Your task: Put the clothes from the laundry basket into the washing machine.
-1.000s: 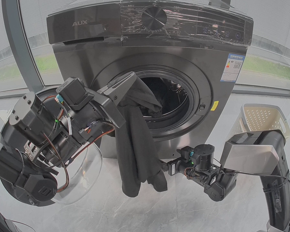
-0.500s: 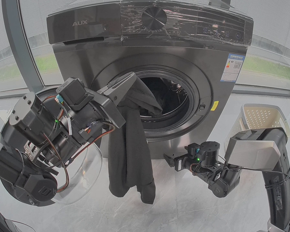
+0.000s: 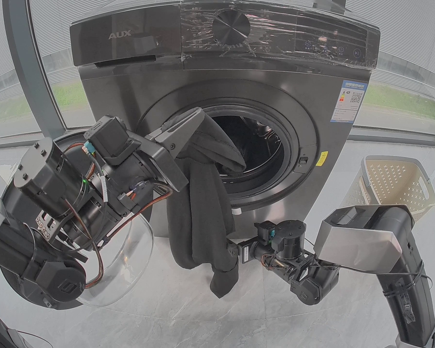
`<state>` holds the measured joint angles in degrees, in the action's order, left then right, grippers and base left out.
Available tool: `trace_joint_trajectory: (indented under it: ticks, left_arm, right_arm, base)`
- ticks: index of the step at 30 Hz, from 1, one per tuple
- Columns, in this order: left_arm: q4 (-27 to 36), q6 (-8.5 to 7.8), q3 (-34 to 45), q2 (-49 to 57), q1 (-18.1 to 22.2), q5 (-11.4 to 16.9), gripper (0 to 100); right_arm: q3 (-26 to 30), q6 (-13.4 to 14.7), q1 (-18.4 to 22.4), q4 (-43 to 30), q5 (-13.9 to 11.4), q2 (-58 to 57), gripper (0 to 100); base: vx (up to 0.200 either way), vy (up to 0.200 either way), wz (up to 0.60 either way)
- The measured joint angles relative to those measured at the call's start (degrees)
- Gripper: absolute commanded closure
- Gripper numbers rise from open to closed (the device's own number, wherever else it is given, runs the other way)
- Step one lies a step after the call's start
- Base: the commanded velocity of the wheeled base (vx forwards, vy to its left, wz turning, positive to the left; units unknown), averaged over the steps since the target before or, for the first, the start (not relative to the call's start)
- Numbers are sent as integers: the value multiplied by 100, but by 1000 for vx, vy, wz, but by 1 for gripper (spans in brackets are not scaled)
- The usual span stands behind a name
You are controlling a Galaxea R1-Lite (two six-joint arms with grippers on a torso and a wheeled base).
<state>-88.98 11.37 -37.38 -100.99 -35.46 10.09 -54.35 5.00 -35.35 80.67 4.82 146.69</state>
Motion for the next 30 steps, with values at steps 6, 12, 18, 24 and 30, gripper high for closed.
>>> trace_joint_trajectory:
  ticks: [6, 12, 18, 24, 30]
  left_arm:
    - [0, 1, -5, -2, 44, 2, 100]
    - [0, 1, -9, -2, 73, 2, 100]
    - [0, -2, -9, -2, 82, 2, 100]
    - [0, -5, -5, 2, 71, 9, 100]
    - [0, -5, 1, 2, 68, 11, 100]
  right_arm:
    - [339, 24, -222, 167, -94, 9, 0]
    - [443, 22, -235, 189, -134, -16, 0]
    - [455, 9, 105, 119, -127, -18, 0]
    - [189, -35, 278, 27, -145, 50, 0]
    - [-391, -43, 280, -236, -266, 243, 0]
  base:
    - [0, 0, 0]
    - [0, 0, 0]
    - [0, 0, 0]
    - [0, 0, 0]
    - [0, 0, 0]
